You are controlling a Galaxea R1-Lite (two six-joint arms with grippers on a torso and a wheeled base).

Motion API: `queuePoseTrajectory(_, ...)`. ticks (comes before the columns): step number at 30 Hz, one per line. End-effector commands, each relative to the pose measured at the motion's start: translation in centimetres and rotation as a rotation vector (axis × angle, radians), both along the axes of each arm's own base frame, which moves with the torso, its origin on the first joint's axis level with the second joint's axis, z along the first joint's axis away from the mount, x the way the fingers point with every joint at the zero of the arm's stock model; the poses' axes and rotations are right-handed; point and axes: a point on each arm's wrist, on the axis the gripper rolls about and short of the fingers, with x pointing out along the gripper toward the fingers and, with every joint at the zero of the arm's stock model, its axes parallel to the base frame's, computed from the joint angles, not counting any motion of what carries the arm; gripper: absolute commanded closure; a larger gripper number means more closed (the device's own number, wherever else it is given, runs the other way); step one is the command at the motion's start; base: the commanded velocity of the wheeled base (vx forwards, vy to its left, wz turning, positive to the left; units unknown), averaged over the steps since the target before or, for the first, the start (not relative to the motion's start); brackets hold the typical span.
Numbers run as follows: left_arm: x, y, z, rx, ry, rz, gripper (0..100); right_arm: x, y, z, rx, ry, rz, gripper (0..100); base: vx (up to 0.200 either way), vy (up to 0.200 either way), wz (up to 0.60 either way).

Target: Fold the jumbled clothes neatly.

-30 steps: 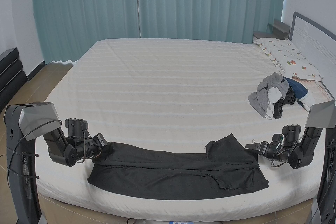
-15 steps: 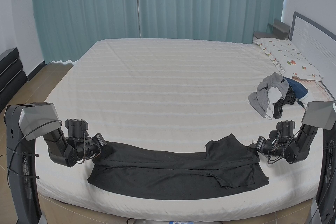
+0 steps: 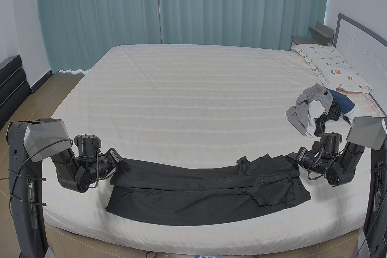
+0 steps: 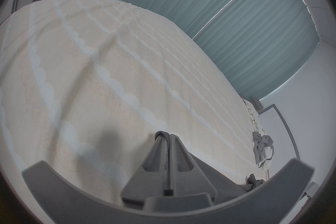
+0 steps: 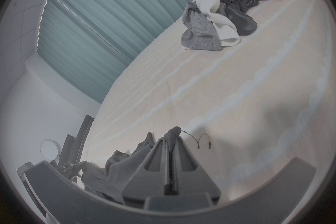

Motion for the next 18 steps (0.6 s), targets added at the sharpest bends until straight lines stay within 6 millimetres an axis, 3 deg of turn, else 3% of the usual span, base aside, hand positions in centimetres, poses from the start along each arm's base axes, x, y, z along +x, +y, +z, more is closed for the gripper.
queuePoseTrajectory(1,0.0,0.0,-0.5,0.001,0.01,-0.001,100,0.4,0.0,-1.2,-0.009,0.017,-0.012,100,0.0,0.0,0.0)
queuePoseTrajectory(2,0.0,-0.1,-0.5,0.004,0.009,-0.004,100,0.5,0.0,-1.3,-0.013,0.017,-0.017,100,0.0,0.0,0.0)
queuePoseTrajectory(3,-0.1,-0.1,-0.6,0.006,0.012,-0.004,100,0.5,0.0,-1.3,-0.016,0.018,-0.019,0,0.0,0.0,0.0)
queuePoseTrajectory(4,-0.2,0.0,-0.7,0.008,0.018,-0.003,100,0.6,0.0,-1.3,-0.015,0.021,-0.019,0,0.0,0.0,0.0)
queuePoseTrajectory(5,-0.2,0.0,-0.6,0.009,0.016,-0.002,0,0.5,0.1,-1.3,-0.015,0.023,-0.017,0,0.0,0.0,0.0)
queuePoseTrajectory(11,-0.2,0.0,-0.6,0.009,0.013,-0.002,0,0.5,0.1,-1.0,-0.015,0.006,-0.018,0,0.0,0.0,0.0)
queuePoseTrajectory(18,0.0,0.1,-0.4,-0.002,0.0,0.008,0,0.2,0.6,2.3,-0.013,-0.137,0.004,0,0.0,0.0,0.0)
